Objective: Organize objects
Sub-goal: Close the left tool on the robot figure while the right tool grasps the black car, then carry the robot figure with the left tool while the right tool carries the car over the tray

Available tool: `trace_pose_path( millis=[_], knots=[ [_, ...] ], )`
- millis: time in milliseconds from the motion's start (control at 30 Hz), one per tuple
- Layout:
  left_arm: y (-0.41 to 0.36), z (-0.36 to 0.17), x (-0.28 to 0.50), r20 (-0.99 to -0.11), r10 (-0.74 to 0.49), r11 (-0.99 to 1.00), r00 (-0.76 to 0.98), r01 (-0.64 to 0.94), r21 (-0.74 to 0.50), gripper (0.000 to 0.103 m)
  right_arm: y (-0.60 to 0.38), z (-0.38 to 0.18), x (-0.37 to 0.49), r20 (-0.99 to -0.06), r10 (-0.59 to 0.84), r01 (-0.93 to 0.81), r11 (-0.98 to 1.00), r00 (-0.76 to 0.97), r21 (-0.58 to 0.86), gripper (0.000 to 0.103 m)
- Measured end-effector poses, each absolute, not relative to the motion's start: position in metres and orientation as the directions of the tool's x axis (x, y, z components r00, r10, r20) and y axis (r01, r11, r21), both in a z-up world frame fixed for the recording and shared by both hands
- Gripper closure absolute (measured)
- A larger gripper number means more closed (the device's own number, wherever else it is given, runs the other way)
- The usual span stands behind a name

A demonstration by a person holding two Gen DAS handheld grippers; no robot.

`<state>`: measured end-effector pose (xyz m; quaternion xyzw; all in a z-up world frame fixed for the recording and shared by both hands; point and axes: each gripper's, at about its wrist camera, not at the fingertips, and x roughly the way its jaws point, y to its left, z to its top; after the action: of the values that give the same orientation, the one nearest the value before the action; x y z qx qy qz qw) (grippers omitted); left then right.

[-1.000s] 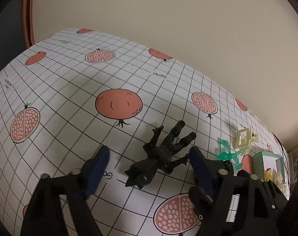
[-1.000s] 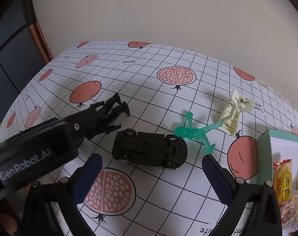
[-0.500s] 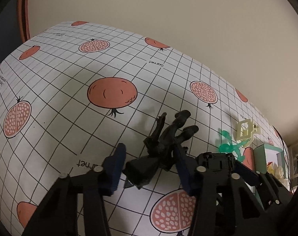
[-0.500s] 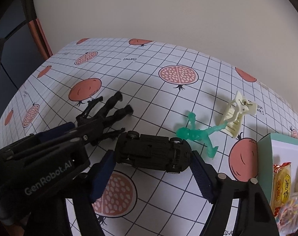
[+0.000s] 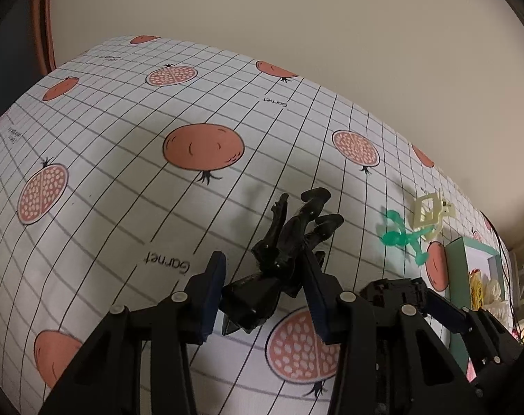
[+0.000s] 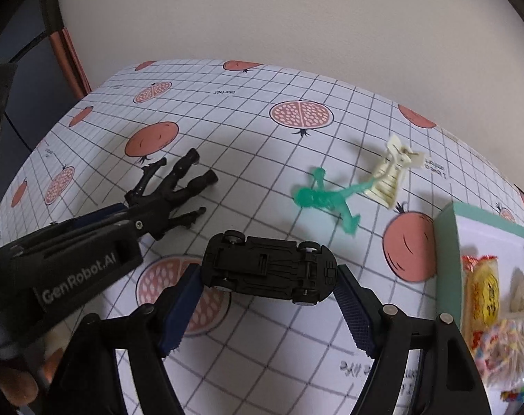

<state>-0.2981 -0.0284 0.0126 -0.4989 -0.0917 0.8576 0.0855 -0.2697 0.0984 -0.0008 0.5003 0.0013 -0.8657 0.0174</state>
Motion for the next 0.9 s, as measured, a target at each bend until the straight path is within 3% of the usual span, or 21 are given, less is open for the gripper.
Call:
trace_pose_path(
  millis=[433, 900],
  knots=[
    [-0.046, 0.024, -0.255, -0.879, 0.192, -0.973, -0.436, 0.029, -0.227, 0.057, 0.106, 0.034, -0.214, -0.858, -0.015, 0.023, -1.000, -0.514, 0.003, 0.025],
    [-0.031, 0.062, -0.185, -0.867, 0.175, -0.979, -0.466, 0.008, -0.202, 0.057, 0.127, 0.070, -0.141, -0.846, 0.020, -0.006, -1.000, -0.534, -0.020, 0.025]
  ],
)
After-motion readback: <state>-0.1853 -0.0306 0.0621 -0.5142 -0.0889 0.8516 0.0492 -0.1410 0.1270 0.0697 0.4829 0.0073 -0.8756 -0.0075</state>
